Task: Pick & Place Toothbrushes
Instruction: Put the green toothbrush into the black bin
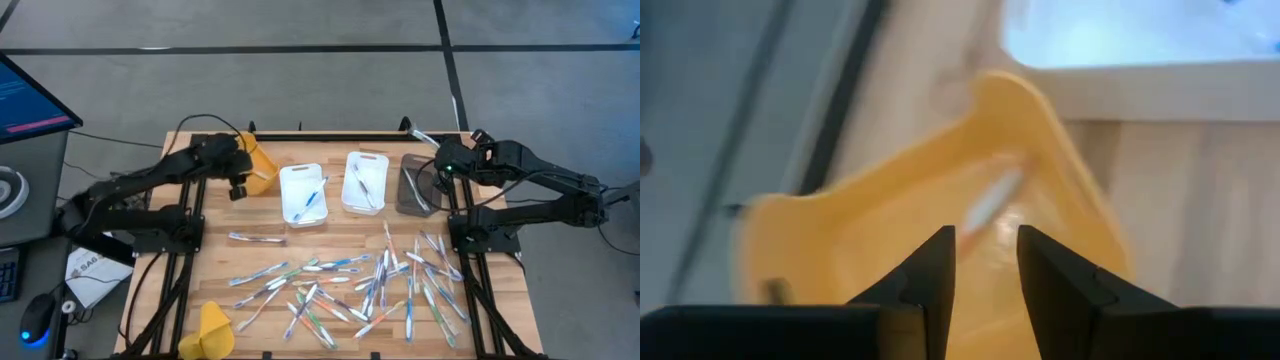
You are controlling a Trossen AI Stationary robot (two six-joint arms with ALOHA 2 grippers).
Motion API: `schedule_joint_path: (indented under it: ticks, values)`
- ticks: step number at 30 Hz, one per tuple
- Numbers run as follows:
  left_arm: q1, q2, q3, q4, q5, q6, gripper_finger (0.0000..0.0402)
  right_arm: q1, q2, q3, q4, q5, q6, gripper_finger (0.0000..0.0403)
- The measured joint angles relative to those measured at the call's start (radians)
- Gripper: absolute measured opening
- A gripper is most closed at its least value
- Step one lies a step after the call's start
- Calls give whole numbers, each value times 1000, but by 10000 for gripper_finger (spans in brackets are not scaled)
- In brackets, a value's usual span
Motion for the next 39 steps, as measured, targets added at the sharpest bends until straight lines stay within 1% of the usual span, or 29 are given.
schedule_joint_path:
  ticks: [2, 5, 9, 11, 13, 16, 21, 24, 28, 30, 35, 39]
  values:
    - [4, -42, 0, 30, -36, 1, 104, -3, 0, 0, 0, -1, 0, 19]
    - [4, -86, 0, 114, -46, -6, 104, -3, 0, 0, 1, -25, 17, 15]
    - [2, -105, 0, 224, -30, -56, 104, -9, -1, -4, 1, -104, 75, 18]
    - [2, -101, 0, 264, -13, -87, 104, -9, -1, -25, -2, -128, 113, 20]
    - [2, -89, 0, 305, 3, -113, 104, -10, 0, -55, -2, -173, 158, 21]
    - [2, -62, 0, 340, 80, -160, 104, -30, 0, -97, -4, -241, 205, 20]
    - [-8, -17, 0, 352, 254, -184, 104, -66, 0, -142, 61, -339, 220, 20]
    - [-33, 3, 0, 367, 336, -193, 104, -72, 0, -143, 101, -365, 221, 24]
    - [-109, 27, 0, 470, 412, -193, 104, -73, 14, -144, 173, -393, 222, 25]
    - [-160, 38, 0, 516, 441, -193, 104, -71, 26, -144, 188, -402, 251, 22]
    - [-315, 87, 0, 546, 453, -195, 104, -48, 81, -144, 183, -400, 360, 18]
    - [-457, 125, 0, 549, 452, -208, 104, -15, 134, -144, 180, -396, 444, 25]
